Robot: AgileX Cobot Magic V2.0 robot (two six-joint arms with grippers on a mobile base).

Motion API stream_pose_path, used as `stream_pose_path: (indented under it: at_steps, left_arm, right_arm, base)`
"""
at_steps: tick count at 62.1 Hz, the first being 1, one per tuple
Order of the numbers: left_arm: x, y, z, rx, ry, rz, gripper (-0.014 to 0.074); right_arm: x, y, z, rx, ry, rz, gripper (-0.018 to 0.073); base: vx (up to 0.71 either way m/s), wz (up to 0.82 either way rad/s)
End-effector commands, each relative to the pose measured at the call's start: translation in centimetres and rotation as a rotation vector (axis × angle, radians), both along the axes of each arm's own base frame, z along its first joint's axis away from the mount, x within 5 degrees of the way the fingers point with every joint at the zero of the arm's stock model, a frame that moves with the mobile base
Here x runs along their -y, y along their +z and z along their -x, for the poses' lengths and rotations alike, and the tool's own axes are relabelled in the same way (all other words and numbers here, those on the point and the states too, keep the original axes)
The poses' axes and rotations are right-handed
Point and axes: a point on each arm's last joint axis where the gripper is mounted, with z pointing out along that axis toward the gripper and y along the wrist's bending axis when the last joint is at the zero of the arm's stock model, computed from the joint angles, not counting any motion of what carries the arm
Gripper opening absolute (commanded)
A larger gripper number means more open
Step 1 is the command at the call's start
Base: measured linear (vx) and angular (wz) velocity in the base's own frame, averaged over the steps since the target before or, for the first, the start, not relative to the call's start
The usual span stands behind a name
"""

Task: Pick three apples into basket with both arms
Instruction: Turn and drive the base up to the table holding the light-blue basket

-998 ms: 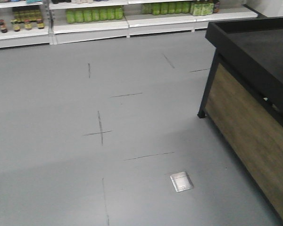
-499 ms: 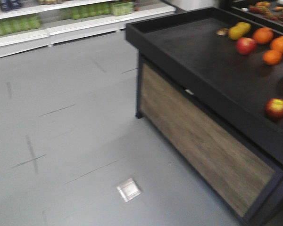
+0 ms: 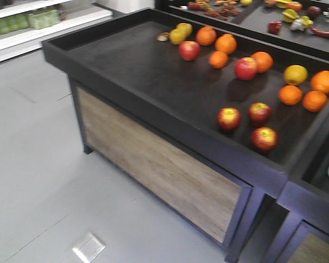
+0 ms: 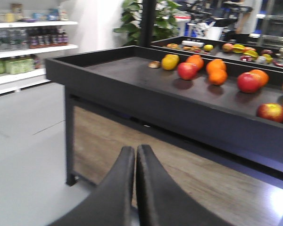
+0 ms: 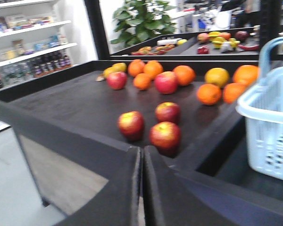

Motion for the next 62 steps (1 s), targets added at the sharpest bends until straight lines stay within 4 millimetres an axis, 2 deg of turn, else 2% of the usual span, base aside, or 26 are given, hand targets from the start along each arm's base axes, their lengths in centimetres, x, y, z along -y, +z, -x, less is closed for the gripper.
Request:
stream_pose_path:
  at_steps: [1, 35, 62]
  left_arm:
    - [0.01, 1.66, 0.18, 0.117, -0.005, 0.015, -0.0006]
    - [0.01, 1.66, 0.18, 0.117, -0.005, 0.015, -0.0006]
    - [0.01, 1.66, 0.18, 0.117, -0.005, 0.015, -0.0006]
  right_arm:
    - [0.03, 0.31, 0.01, 0.073, -0.004, 0.016, -0.0005]
    - [0.03, 0.31, 0.01, 0.073, -0.004, 0.016, -0.0005]
    - [0.03, 0.31, 0.01, 0.073, -0.004, 0.016, -0.0005]
  base:
    - [0.14, -0.55]
    - [0.12, -0.49]
    - [0.08, -0.30]
